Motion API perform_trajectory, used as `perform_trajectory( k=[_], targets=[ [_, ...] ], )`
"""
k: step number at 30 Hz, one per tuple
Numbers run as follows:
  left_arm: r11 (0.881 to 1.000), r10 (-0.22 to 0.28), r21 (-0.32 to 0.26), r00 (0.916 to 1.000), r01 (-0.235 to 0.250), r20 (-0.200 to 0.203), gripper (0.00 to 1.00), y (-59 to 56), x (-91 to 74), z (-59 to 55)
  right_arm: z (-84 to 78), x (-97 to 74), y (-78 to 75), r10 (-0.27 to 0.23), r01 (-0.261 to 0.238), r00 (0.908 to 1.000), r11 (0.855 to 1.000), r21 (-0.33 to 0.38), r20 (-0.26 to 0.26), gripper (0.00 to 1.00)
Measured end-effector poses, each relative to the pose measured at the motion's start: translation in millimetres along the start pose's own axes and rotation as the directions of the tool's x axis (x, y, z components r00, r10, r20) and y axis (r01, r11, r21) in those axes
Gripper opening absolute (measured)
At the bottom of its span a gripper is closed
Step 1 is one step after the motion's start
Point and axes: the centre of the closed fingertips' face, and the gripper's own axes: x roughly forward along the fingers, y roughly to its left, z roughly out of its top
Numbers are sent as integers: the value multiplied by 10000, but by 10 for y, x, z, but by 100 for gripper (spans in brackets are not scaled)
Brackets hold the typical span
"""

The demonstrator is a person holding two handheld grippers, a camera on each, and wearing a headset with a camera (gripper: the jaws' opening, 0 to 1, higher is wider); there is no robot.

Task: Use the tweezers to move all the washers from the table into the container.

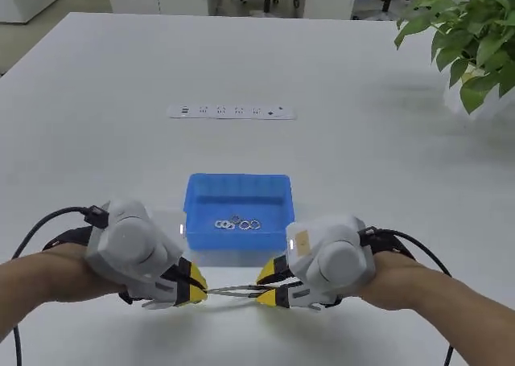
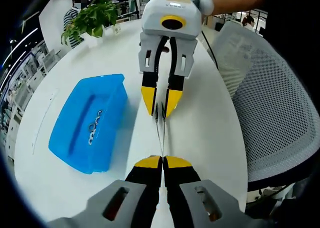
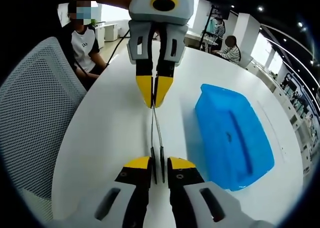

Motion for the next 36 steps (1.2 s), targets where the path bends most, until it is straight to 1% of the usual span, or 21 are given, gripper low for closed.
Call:
perform_trajectory(
  k=[1, 3, 5, 9, 12, 15, 17, 27, 29, 32, 36],
  targets=[
    [10000, 28, -37, 10000, -28, -9, 5, 6, 11, -6, -11, 3, 1, 16, -16, 10000, 10000, 46, -41, 14],
    [9997, -137, -213, 9999, 137, -33, 5, -22, 27, -23, -30, 6, 5, 46, -45, 9999, 9999, 135, -96, 14],
    [9991, -194, -391, 9997, 190, -113, 5, -26, 49, -52, -31, 5, -9, 15, -13, 10000, 9997, 226, -79, 15],
    [9982, -279, -543, 9993, 265, -260, 5, -57, 88, -81, -33, 4, -8, -1, 3, 10000, 9995, 307, -78, 16],
    [9975, -286, -664, 9989, 261, -379, 5, -60, 108, -110, -26, 3, 3, 17, -14, 9999, 9995, 315, -101, 16],
    [9956, -298, -901, 9983, 253, -491, 5, -62, 122, -144, -27, 6, 2, -13, 17, 9999, 9995, 313, -129, 17],
    [9951, -276, -965, 9988, 236, -412, 5, -57, 107, -132, -26, 6, 5, -13, 18, 9999, 9995, 308, -151, 18],
    [9955, -196, -935, 9988, 154, -445, 6, -67, 110, -123, -15, 0, 26, -118, 122, 9998, 9996, 259, -159, 20],
    [9947, -183, -1020, 9989, 139, -426, 7, -72, 109, -120, -18, 1, 22, -144, 148, 9997, 9996, 242, -180, 22],
    [9941, -159, -1081, 9990, 114, -411, 8, -78, 110, -117, -15, -9, 9, -240, 244, 9995, 9994, 250, -185, 24],
    [9932, -70, -1168, 9991, 22, -408, 12, -102, 94, -127, 31, -78, -28, -496, 495, 9988, 9977, 454, 24, 28]
  ],
)
